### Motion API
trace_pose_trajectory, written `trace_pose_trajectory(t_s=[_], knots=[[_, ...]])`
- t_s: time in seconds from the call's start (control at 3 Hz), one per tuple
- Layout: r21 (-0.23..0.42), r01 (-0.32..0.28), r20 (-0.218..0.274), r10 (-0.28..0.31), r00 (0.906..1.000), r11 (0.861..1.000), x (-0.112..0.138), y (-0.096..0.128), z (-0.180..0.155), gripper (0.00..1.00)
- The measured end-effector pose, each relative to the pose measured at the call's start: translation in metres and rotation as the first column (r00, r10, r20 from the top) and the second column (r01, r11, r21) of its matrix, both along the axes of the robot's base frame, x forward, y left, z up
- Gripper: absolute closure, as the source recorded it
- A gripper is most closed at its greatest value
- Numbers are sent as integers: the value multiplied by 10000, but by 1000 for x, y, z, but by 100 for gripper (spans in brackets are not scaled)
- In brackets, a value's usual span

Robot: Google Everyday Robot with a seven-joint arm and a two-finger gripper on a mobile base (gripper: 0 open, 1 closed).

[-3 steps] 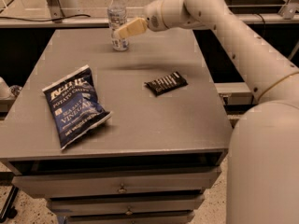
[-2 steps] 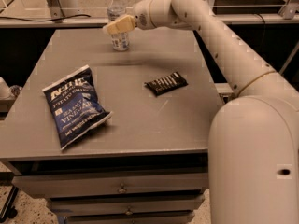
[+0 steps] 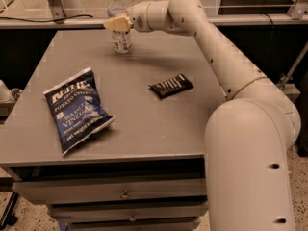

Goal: Move blue plastic bottle near blue chip bag

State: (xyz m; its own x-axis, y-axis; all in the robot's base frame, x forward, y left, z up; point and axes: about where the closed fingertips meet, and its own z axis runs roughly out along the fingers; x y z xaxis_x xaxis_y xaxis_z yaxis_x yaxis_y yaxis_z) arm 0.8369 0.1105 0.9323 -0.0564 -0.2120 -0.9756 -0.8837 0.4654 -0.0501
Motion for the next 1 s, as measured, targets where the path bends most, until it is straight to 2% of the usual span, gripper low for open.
trace_pose_trajectory(t_s=[0.33, 0.67, 1.0], knots=[[94, 53, 39, -54, 10000, 9999, -12, -8, 6, 64], [442, -121, 12, 120, 9999, 9989, -44, -11, 22, 88], [794, -236, -43, 241, 9997, 9966, -85, -9, 33, 100]])
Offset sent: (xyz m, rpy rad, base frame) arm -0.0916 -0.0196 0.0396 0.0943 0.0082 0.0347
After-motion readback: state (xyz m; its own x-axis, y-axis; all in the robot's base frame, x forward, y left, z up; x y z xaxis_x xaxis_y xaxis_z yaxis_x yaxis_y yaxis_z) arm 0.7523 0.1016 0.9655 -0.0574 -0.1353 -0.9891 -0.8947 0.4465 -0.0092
